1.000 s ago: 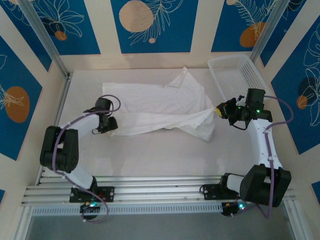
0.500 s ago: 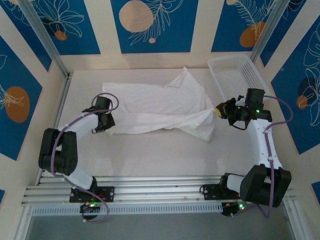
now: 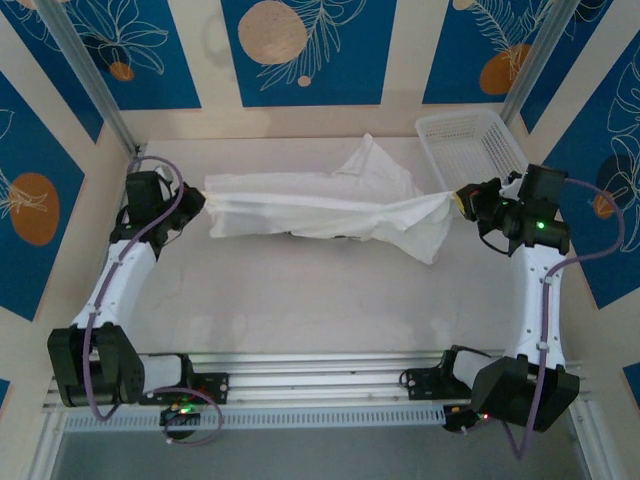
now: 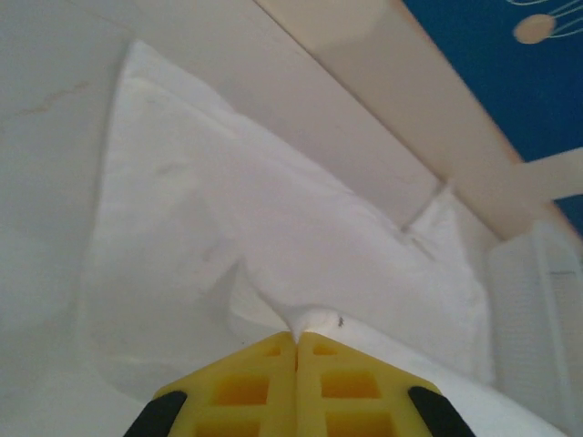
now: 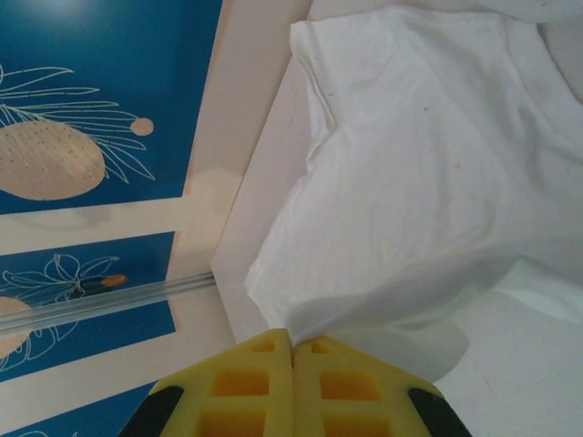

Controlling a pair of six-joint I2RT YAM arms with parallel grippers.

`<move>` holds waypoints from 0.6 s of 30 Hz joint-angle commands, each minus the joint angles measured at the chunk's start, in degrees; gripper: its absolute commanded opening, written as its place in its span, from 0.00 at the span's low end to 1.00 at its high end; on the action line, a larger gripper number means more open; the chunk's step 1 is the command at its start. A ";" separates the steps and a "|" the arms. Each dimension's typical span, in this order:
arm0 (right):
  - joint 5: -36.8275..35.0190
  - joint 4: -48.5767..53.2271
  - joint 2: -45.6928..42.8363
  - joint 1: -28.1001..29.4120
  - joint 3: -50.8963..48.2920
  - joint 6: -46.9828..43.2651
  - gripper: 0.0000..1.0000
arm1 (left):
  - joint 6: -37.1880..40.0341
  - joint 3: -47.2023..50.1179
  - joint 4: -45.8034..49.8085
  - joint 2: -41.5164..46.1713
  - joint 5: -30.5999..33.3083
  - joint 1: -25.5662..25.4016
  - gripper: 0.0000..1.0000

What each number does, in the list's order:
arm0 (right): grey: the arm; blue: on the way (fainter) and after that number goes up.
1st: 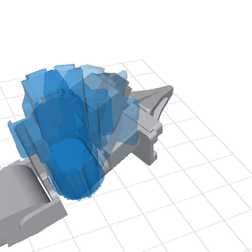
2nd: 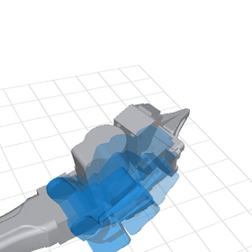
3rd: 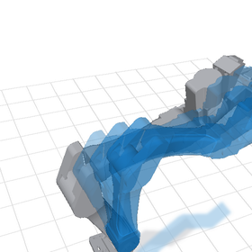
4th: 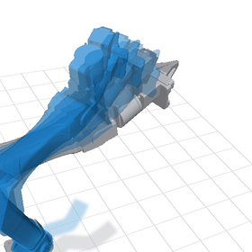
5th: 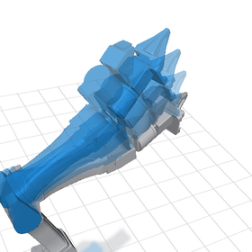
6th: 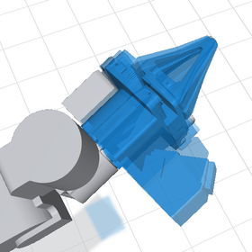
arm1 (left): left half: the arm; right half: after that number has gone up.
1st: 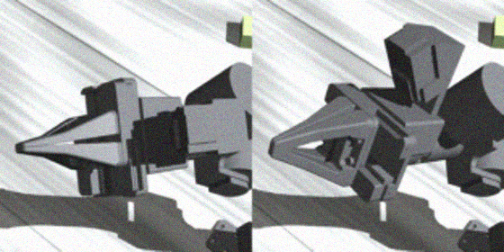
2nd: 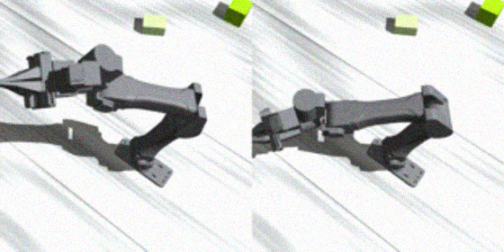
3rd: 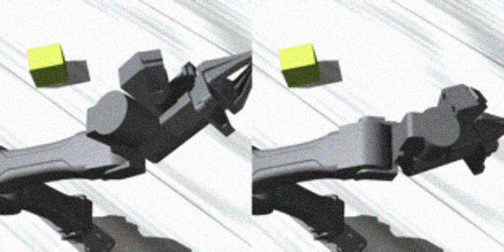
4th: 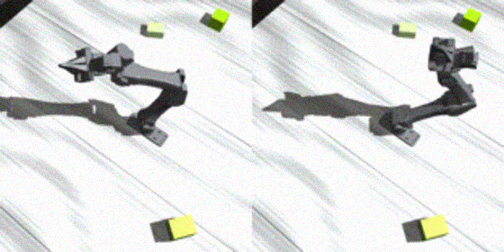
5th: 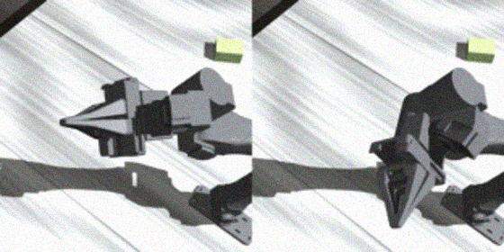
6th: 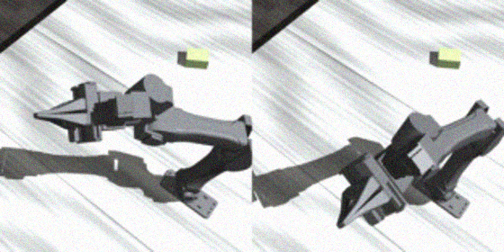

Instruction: Fold the inside-out t-shirt

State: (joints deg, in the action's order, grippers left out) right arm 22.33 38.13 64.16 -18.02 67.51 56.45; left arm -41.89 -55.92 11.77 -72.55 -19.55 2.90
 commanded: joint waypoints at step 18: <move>2.78 -2.46 4.32 5.37 14.25 3.74 0.00 | 0.05 -5.10 -3.01 9.42 -2.91 0.33 0.00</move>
State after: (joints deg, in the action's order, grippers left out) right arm 25.82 37.34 69.49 -12.80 75.00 57.43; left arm -42.98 -55.68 8.99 -67.66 -27.62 2.90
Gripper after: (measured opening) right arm 0.064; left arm 0.044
